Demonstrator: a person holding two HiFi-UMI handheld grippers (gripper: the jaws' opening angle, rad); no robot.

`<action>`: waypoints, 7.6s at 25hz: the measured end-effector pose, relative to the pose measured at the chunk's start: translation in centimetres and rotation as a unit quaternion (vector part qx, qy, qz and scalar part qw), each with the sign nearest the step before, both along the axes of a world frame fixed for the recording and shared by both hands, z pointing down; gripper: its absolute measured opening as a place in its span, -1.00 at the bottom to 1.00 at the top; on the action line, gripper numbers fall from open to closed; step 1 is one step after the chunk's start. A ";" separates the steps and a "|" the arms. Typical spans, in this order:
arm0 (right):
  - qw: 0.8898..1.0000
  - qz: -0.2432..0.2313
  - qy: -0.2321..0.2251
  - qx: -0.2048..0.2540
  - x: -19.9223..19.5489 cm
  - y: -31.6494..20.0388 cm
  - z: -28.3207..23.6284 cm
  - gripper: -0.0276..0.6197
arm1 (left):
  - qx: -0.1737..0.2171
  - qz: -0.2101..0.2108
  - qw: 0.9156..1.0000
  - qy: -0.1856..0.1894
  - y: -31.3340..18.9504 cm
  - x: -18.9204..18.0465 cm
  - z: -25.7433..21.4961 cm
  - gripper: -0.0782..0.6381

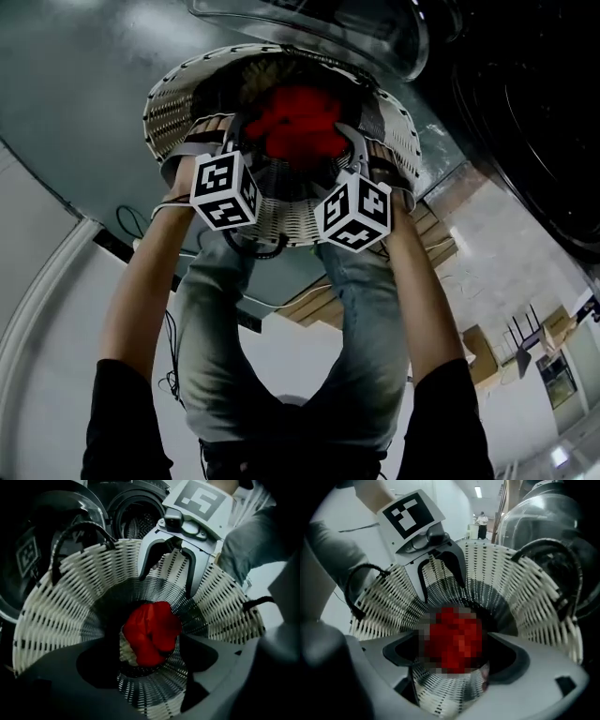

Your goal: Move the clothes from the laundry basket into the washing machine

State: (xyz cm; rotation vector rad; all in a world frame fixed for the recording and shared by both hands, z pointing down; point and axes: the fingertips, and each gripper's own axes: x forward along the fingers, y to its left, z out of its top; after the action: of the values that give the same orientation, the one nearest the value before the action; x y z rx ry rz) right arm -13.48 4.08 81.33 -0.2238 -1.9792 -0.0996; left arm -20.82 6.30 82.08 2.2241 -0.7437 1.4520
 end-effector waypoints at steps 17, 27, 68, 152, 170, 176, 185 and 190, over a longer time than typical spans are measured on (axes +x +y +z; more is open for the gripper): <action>0.996 -0.040 0.084 0.003 0.6 -0.9 14.4 0.68 | -0.049 0.070 0.995 -0.048 -1.2 1.0 15.1 0.41; 0.984 -0.089 0.151 0.015 2.2 -1.0 20.9 0.72 | -0.069 0.134 0.984 -0.094 0.9 1.9 22.1 0.49; 0.975 0.208 -0.083 -0.011 -1.7 -6.4 -5.0 -0.64 | 0.010 -0.228 0.973 0.036 -3.3 -4.7 -5.1 -0.61; 0.635 0.590 -0.443 0.230 38.8 -11.2 -71.6 -0.67 | 0.378 -0.075 0.886 0.259 -14.0 31.1 -73.3 -0.61; 0.627 0.610 -0.416 0.247 36.6 -10.5 -70.3 -0.67 | 0.370 -0.040 0.886 0.278 -14.6 29.1 -71.7 -0.61; 0.634 0.615 -0.408 0.232 37.0 -12.6 -67.1 -0.67 | 0.352 -0.053 0.892 0.279 -16.3 29.4 -68.2 -0.61; 0.640 0.622 -0.404 0.199 37.5 -16.1 -60.4 -0.67 | 0.333 -0.083 0.895 0.284 -19.6 29.8 -61.8 -0.61; 0.646 0.621 -0.403 0.186 37.6 -18.3 -56.2 -0.67 | 0.330 -0.105 0.892 0.291 -21.5 30.0 -57.6 -0.61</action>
State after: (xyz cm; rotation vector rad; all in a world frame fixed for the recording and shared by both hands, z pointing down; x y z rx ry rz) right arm 24.12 -14.21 25.09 1.7417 -2.4479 0.3542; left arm 9.15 -15.21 24.44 2.7315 -1.3300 0.3770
